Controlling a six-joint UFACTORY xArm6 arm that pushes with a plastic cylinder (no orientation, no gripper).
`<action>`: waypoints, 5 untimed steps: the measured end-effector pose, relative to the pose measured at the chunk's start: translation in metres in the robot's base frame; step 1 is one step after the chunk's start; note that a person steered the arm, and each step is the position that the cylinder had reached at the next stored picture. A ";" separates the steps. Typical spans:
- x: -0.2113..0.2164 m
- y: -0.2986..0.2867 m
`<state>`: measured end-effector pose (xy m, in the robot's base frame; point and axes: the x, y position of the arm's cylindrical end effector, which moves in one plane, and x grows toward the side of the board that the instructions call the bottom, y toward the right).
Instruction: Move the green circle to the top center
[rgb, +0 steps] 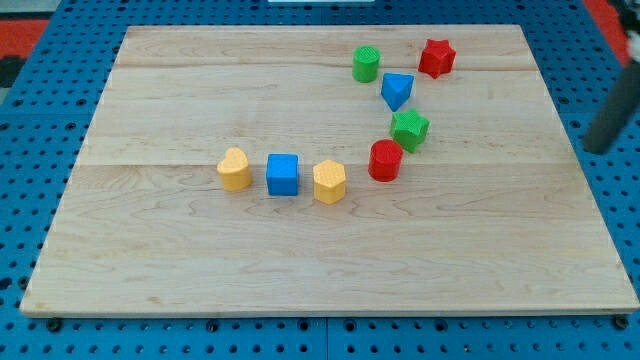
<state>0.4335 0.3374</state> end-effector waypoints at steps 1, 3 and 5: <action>0.002 0.006; 0.002 0.003; -0.064 -0.102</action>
<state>0.3690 0.2356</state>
